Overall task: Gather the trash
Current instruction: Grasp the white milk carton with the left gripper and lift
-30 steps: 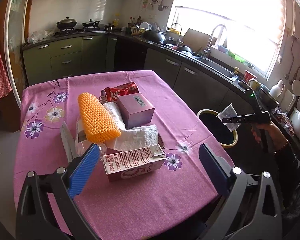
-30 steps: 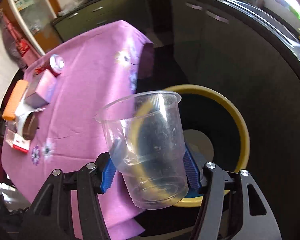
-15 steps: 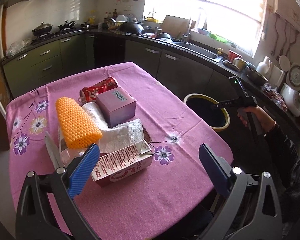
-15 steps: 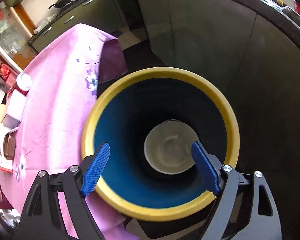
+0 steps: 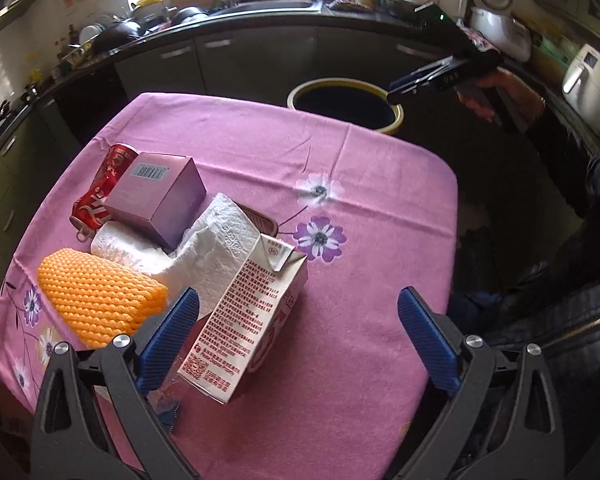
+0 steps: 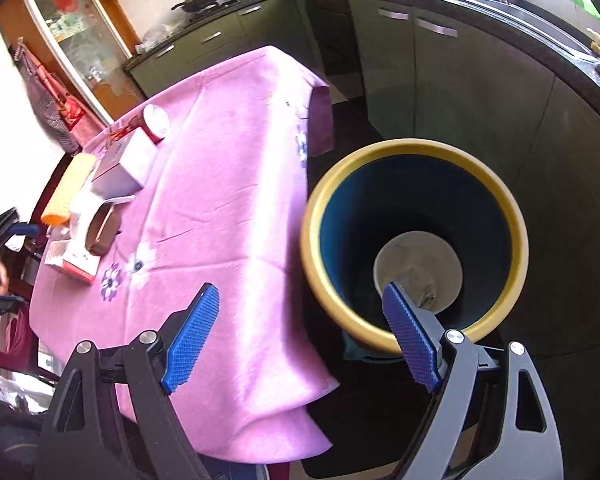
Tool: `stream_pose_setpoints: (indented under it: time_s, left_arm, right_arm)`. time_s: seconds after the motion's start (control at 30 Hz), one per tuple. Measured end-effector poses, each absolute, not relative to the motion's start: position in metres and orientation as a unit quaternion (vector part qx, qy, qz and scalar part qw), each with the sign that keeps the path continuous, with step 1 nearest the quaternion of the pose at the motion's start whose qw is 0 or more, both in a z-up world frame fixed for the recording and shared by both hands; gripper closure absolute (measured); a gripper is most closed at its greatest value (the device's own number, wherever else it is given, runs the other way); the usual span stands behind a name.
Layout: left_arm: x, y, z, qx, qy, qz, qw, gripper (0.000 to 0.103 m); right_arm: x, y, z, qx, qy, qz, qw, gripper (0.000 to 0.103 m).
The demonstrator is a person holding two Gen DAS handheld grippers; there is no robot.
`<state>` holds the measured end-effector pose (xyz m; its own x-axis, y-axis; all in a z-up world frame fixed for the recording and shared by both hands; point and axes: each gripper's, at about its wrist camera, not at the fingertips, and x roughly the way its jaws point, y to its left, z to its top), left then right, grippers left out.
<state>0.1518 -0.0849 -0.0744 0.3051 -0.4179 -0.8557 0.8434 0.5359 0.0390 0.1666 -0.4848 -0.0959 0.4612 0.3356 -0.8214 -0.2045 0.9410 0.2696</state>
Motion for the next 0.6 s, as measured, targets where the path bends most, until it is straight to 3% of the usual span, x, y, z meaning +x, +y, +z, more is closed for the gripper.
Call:
stream_pose_setpoints:
  time_s: [0.23, 0.3, 0.37, 0.47, 0.6]
  left_arm:
    - [0.17, -0.086, -0.096, 0.285, 0.458, -0.448, 0.714, 0.011]
    - [0.172, -0.087, -0.1, 0.294, 0.462, -0.449, 0.706, 0.017]
    - [0.175, -0.086, -0.104, 0.296, 0.47, -0.45, 0.7, 0.033]
    - [0.178, -0.083, -0.111, 0.298, 0.486, -0.445, 0.69, 0.049]
    - [0.182, -0.08, -0.12, 0.301, 0.501, -0.433, 0.687, 0.049]
  right_arm:
    - [0.157, -0.473, -0.097, 0.067, 0.497, 0.17, 0.848, 0.02]
    - [0.157, -0.472, -0.097, 0.066, 0.497, 0.171, 0.848, 0.02]
    - [0.158, -0.469, -0.099, 0.067, 0.499, 0.173, 0.846, 0.02]
    - [0.163, -0.465, -0.102, 0.066, 0.504, 0.176, 0.843, 0.02]
    - [0.168, -0.459, -0.107, 0.063, 0.509, 0.182, 0.839, 0.02]
